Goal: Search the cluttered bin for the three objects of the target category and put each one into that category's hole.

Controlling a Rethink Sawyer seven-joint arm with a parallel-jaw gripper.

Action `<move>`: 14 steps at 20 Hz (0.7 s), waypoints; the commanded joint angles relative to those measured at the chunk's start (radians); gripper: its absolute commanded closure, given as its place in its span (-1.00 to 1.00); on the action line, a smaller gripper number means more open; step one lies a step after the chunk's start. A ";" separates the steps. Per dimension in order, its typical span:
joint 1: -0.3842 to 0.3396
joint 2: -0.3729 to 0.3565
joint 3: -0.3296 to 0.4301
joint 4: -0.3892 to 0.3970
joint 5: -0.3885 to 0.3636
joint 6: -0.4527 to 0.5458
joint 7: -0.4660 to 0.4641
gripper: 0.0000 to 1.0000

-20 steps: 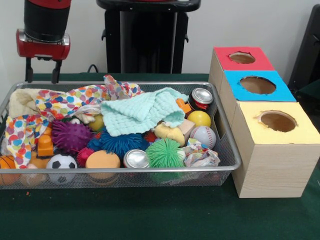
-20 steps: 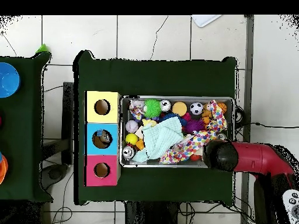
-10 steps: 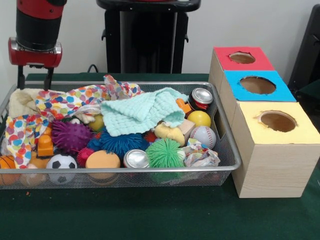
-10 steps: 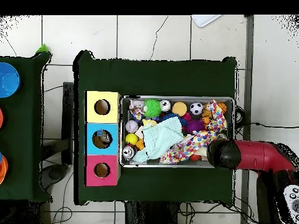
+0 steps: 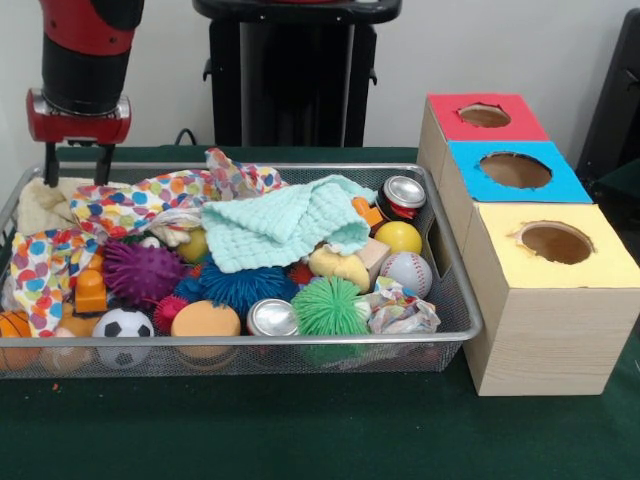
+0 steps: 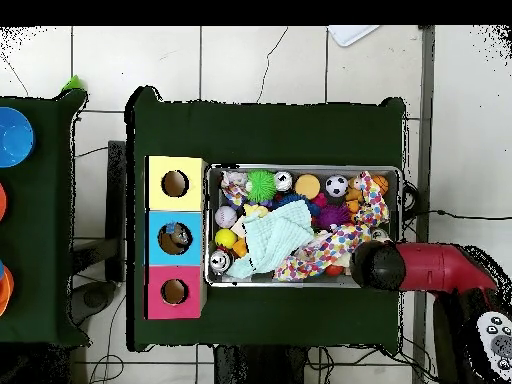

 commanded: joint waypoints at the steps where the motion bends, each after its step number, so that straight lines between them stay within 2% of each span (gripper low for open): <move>1: 0.028 0.056 0.040 -0.009 -0.084 -0.025 -0.073 -1.00; 4: 0.038 0.059 0.029 -0.017 -0.098 0.005 -0.081 -1.00; 14: 0.063 0.087 0.001 -0.048 -0.151 0.016 -0.076 -1.00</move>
